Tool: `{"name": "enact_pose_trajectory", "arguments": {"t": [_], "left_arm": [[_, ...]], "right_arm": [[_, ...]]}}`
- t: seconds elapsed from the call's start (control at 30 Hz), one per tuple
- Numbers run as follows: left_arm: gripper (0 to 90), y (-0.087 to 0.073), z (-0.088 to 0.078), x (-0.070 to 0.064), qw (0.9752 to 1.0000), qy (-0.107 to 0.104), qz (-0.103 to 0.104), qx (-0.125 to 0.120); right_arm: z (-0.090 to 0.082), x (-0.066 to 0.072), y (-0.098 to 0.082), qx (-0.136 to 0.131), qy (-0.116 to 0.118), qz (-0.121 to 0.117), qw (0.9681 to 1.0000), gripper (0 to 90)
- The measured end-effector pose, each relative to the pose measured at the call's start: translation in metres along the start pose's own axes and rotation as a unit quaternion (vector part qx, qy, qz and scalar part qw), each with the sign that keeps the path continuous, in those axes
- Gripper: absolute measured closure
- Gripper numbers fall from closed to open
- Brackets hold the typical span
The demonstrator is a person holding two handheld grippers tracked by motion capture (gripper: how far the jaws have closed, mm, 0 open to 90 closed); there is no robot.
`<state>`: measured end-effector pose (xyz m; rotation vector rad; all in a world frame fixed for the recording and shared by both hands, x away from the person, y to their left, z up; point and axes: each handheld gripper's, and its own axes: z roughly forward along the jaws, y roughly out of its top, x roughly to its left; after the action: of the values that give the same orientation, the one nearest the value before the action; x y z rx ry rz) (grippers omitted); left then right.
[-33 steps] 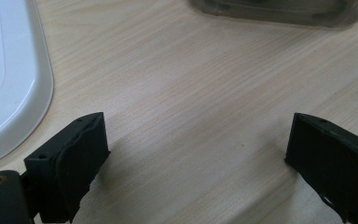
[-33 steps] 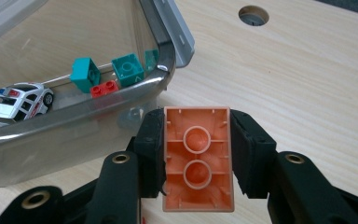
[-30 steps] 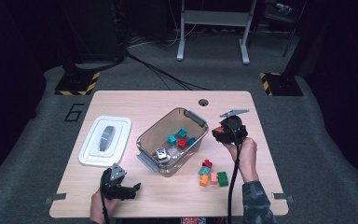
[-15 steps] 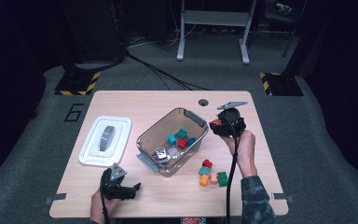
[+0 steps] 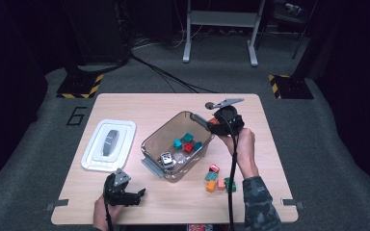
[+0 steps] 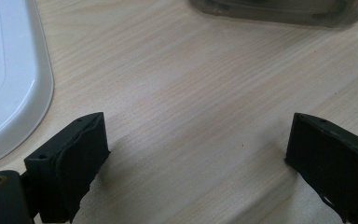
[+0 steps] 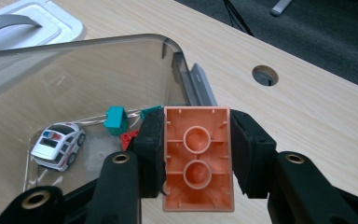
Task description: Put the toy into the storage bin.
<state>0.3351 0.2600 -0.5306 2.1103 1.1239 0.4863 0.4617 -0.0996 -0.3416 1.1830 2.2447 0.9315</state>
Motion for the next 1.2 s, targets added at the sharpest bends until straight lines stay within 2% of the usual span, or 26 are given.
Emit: {"name": "enact_pose_trajectory", "arguments": {"t": [0.2, 0.3, 0.47, 0.5, 0.57, 0.67, 0.7, 0.8, 1.0, 1.07, 1.1, 1.13, 1.17, 1.2], "left_arm": [[5.3, 0.0, 0.0, 0.0, 1.0, -0.001, 0.001, 0.0], [5.3, 0.0, 0.0, 0.0, 1.0, 0.0, 0.0, 0.0], [5.3, 0.0, 0.0, 0.0, 1.0, -0.001, 0.001, 0.0], [5.3, 0.0, 0.0, 0.0, 1.0, -0.001, 0.001, 0.0], [5.3, 0.0, 0.0, 0.0, 1.0, -0.001, 0.001, 0.0], [5.3, 0.0, 0.0, 0.0, 1.0, 0.0, 0.001, 0.0], [5.3, 0.0, 0.0, 0.0, 1.0, 0.0, 0.0, 0.0], [5.3, 0.0, 0.0, 0.0, 1.0, 0.0, 0.0, 0.0], [5.3, 0.0, 0.0, 0.0, 1.0, -0.001, 0.0, 0.0], [5.3, 0.0, 0.0, 0.0, 1.0, -0.001, 0.0, 0.0], [5.3, 0.0, 0.0, 0.0, 1.0, -0.001, 0.001, 0.0], [5.3, 0.0, 0.0, 0.0, 1.0, -0.001, 0.001, 0.0], [5.3, 0.0, 0.0, 0.0, 1.0, -0.001, 0.0, 0.0], [5.3, 0.0, 0.0, 0.0, 1.0, -0.001, 0.0, 0.0]], "right_arm": [[0.01, 0.008, 0.007, 0.003, 0.01, -0.02, 0.9997, 58.8], [0.015, 0.011, 0.008, 0.007, 0.016, -0.019, 0.9997, 58.8], [0.026, 0.016, 0.006, 0.027, 0.028, -0.032, 0.9987, 58.8], [0.027, 0.018, 0.006, 0.031, 0.028, -0.026, 0.9988, 58.8], [0.031, 0.019, 0.005, 0.032, 0.033, -0.038, 0.9982, 58.8], [0.037, 0.023, 0.003, 0.044, 0.04, -0.043, 0.9973, 58.8], [0.038, 0.025, 0.003, 0.049, 0.039, -0.038, 0.9973, 58.8], [0.045, 0.027, 0.002, 0.051, 0.044, -0.05, 0.9965, 58.7], [0.051, 0.03, 0.0, 0.074, 0.05, -0.048, 0.9949, 58.7], [0.053, 0.028, -0.002, 0.083, 0.05, -0.06, 0.9935, 58.6], [0.053, 0.03, -0.003, 0.083, 0.047, -0.045, 0.9944, 58.6], [0.053, 0.03, -0.004, 0.081, 0.05, -0.047, 0.9943, 58.6], [0.053, 0.028, -0.004, 0.082, 0.055, -0.059, 0.9933, 58.5], [0.053, 0.028, -0.005, 0.078, 0.054, -0.057, 0.9938, 58.5]]}}
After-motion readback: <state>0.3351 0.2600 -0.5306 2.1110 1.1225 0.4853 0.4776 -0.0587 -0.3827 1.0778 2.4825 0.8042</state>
